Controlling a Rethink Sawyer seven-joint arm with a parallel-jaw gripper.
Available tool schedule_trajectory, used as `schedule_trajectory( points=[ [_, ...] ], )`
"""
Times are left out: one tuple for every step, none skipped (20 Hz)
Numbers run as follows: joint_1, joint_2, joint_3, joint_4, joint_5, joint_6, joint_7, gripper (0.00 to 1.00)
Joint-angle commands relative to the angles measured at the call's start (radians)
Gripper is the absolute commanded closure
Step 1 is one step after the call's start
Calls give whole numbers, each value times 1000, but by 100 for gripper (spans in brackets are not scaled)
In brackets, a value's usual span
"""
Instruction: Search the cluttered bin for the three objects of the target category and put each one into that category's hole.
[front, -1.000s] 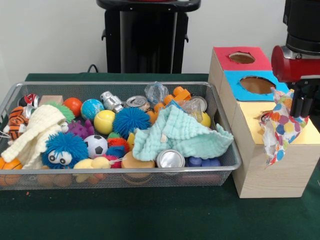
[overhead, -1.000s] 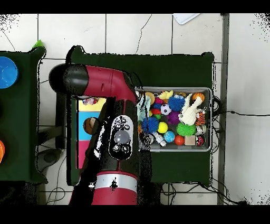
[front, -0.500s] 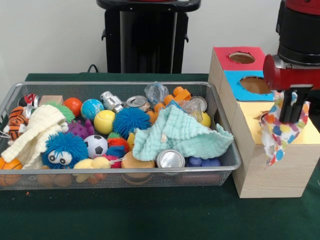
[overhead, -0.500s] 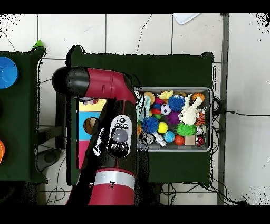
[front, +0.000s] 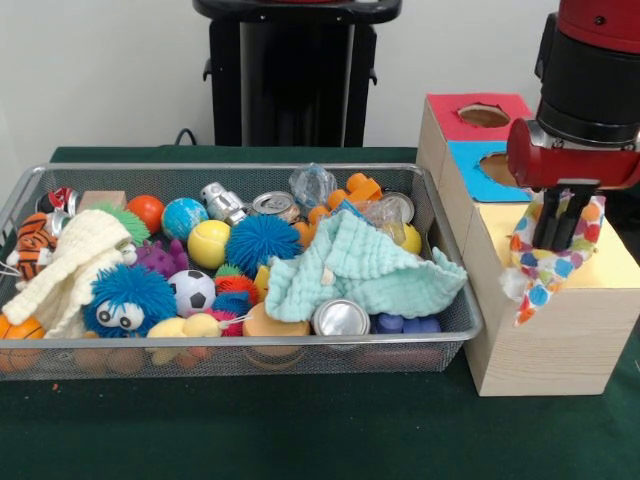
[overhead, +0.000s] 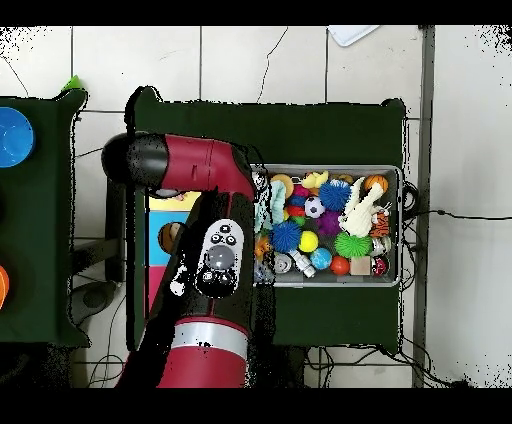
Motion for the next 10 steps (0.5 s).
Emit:
schedule_trajectory(
  points=[
    [6, 33, 12, 70, -16, 139, 236, 100],
    [8, 30, 13, 76, -11, 144, 239, 100],
    [8, 30, 16, 77, -6, 160, 242, 100],
    [7, 29, 19, 74, -2, 188, 242, 100],
    [5, 26, 26, 74, 7, 218, 245, 100],
    [2, 20, 35, 81, 22, 239, 254, 100],
    [0, 15, 45, 88, 36, 260, 264, 100],
    [1, 12, 50, 93, 47, 270, 274, 100],
    [1, 13, 54, 94, 54, 281, 281, 100],
    [0, 12, 62, 98, 65, 288, 284, 100]
  ],
)
